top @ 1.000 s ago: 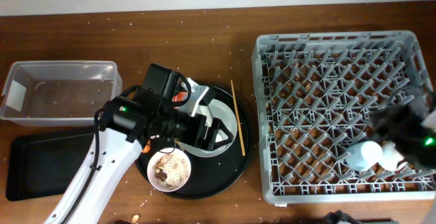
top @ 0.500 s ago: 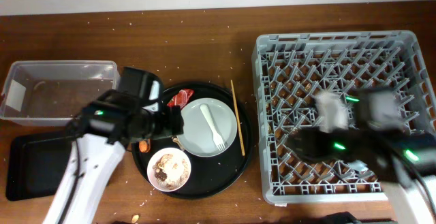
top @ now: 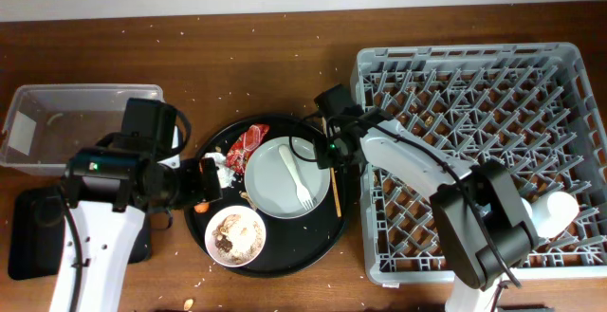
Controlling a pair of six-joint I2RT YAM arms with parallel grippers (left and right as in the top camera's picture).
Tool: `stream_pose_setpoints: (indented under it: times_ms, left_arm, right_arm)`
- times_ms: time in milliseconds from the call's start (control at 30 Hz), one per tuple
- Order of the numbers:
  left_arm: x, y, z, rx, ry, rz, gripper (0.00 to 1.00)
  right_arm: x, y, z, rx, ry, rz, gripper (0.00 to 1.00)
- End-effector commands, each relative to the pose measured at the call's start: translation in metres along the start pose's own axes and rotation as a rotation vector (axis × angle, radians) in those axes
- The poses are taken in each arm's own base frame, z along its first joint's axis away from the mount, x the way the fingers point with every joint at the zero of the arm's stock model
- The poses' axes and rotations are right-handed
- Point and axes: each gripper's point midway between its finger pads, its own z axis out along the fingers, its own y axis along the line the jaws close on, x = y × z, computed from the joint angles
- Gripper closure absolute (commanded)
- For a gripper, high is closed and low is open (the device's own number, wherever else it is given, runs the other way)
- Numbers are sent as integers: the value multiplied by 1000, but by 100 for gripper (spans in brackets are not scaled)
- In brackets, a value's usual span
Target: Sort waste into correct bins and load items into the dishwasher rack
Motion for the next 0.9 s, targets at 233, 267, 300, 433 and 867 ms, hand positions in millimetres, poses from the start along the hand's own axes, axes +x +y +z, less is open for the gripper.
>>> stream_pose_setpoints:
  times_ms: [233,267,300,433,867]
  left_arm:
    - [-4,2,-9,-4,-36,7,1]
    - [-4,2,-9,-3,-36,7,1]
    - [-4,2,-9,-4,-35,7,1]
    - [-4,2,-9,-4,-36,7,1]
    - [-4,2,-9,-3,-36,7,1]
  right_arm:
    - [2,7,-2,-16,23,-18,64]
    - [-2,11,-10,-31,4,-21,64]
    - [-4,18,-18,-65,-3,-32,63]
    - [28,63,-25,-114,51,-240,60]
    - [51,64,31,72,81,-247,76]
